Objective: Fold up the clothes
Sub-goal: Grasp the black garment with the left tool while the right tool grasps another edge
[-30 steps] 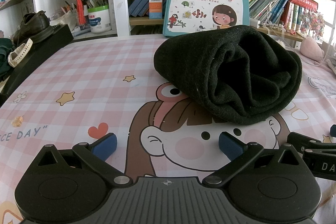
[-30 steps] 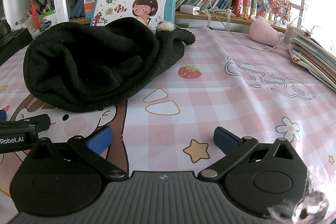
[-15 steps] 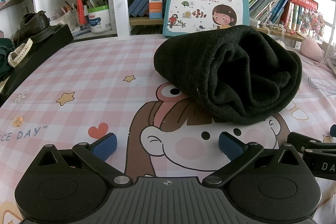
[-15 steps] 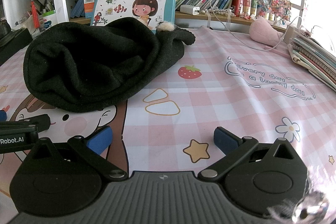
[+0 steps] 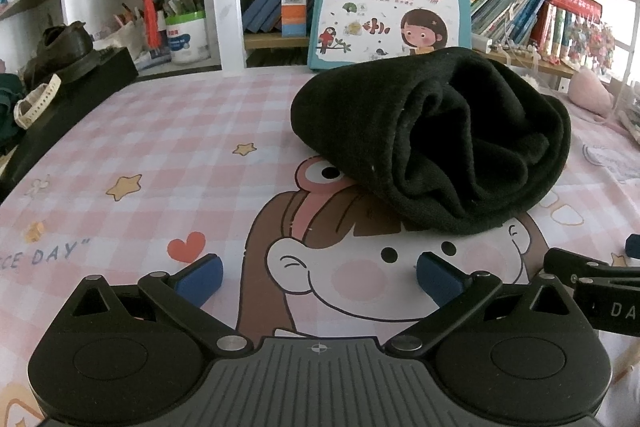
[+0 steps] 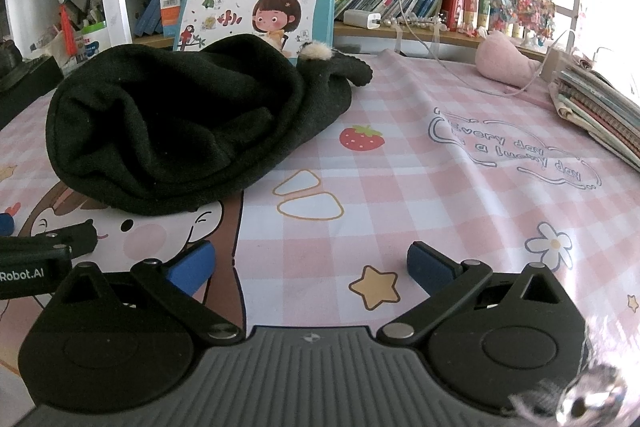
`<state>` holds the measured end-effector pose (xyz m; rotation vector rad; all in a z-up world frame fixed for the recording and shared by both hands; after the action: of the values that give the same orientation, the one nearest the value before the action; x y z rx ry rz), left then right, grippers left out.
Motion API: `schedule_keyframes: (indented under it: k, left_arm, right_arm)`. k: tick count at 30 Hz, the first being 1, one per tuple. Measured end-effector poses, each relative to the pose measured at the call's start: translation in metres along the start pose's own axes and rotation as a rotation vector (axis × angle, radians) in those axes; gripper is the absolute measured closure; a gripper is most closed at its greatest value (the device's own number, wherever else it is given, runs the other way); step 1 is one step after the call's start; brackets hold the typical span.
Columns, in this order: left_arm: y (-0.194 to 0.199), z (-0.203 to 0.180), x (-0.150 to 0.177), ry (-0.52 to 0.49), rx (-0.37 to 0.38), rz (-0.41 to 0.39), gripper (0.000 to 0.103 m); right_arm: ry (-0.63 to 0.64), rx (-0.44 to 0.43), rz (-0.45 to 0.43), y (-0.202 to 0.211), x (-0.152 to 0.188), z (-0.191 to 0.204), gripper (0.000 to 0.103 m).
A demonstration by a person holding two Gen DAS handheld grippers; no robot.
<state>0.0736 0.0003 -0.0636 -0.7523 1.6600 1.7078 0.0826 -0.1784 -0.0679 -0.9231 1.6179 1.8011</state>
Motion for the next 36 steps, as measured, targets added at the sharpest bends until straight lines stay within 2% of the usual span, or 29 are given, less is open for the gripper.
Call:
schedule_keyframes:
  k: [6, 14, 18, 21, 26, 31, 36]
  left_arm:
    - [0.009, 0.000, -0.008, 0.002, 0.021, -0.052, 0.000]
    - [0.012, 0.007, -0.038, -0.005, 0.060, -0.081, 0.000]
    - [0.016, 0.006, -0.050, -0.015, 0.072, -0.130, 0.000]
    - [0.014, 0.000, -0.060, -0.058, 0.081, -0.180, 0.000]
    - [0.002, -0.020, -0.069, -0.141, 0.096, -0.185, 0.000]
    - [0.005, -0.038, -0.083, -0.214, 0.104, -0.240, 0.000]
    - [0.005, -0.040, -0.089, -0.273, 0.055, -0.275, 0.000]
  right_arm:
    - [-0.021, -0.013, -0.040, 0.006, -0.007, -0.002, 0.000]
    - [-0.092, -0.116, -0.156, 0.021, -0.047, -0.007, 0.000]
    - [-0.114, -0.138, -0.160, 0.019, -0.061, -0.013, 0.000]
    - [-0.094, -0.152, -0.188, 0.016, -0.069, -0.015, 0.000]
    - [0.026, -0.198, -0.284, 0.020, -0.083, -0.008, 0.000]
    - [0.063, -0.221, -0.206, -0.001, -0.100, -0.004, 0.000]
    - [-0.027, -0.285, -0.170, -0.020, -0.115, -0.010, 0.002]
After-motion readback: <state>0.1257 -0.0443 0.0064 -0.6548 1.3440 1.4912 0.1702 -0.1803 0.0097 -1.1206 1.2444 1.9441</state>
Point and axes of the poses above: each gripper's, at about its wrist camera, not at the fingertips, and y roughly against the way its jaws point, z to its left, x to its underside, the point moved 10 cm from there along -y, roughly the way its jaws point, and after that the axes turned 2 degrees about -y, right-handed, at the moved point
